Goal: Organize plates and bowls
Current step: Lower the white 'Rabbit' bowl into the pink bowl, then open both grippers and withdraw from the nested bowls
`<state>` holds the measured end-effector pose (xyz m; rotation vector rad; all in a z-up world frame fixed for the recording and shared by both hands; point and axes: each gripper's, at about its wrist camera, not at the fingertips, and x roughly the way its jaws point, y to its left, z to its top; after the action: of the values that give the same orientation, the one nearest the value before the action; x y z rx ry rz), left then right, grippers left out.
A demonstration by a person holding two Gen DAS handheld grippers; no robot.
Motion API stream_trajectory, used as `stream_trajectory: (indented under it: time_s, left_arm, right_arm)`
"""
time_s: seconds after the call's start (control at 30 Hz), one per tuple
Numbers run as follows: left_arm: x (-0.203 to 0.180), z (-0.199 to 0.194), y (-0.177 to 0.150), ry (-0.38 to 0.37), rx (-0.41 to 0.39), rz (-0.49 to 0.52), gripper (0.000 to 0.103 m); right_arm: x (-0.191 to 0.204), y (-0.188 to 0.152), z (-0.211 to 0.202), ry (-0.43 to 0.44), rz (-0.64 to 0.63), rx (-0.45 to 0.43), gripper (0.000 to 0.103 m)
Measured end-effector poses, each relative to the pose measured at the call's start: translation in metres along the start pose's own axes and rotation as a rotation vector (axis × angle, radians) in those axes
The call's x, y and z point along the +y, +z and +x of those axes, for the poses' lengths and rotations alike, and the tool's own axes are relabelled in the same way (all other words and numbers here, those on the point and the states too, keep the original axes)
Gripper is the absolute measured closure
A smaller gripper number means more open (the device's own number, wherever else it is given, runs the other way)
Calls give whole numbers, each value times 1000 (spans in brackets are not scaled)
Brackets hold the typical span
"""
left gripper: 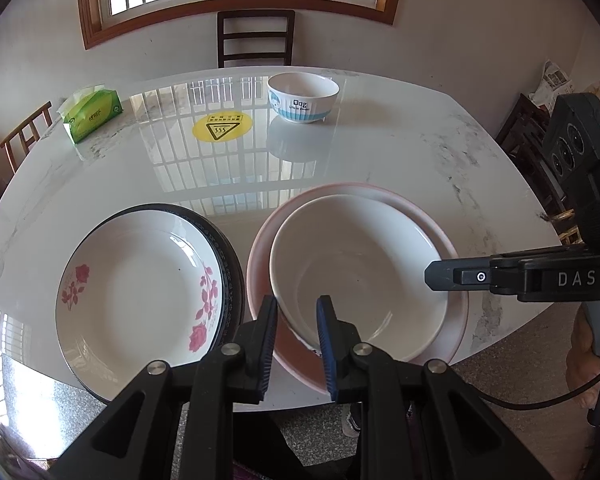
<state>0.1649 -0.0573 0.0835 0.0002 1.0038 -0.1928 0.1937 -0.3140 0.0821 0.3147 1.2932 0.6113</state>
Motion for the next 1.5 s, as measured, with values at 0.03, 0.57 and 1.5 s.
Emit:
stream_trajectory:
  time_s: [0.03, 0.57, 1.5]
  left_arm:
    - [0, 0, 0, 3, -2, 1, 82]
    - [-1, 2, 1, 22, -12, 24, 81]
    - [-15, -14, 5, 88, -96, 100, 73]
  right_arm:
    - [0, 0, 0, 0, 2, -1, 89]
    - [2, 1, -3, -2, -16, -23, 85]
    - [-44, 10, -29, 2, 3, -177, 60]
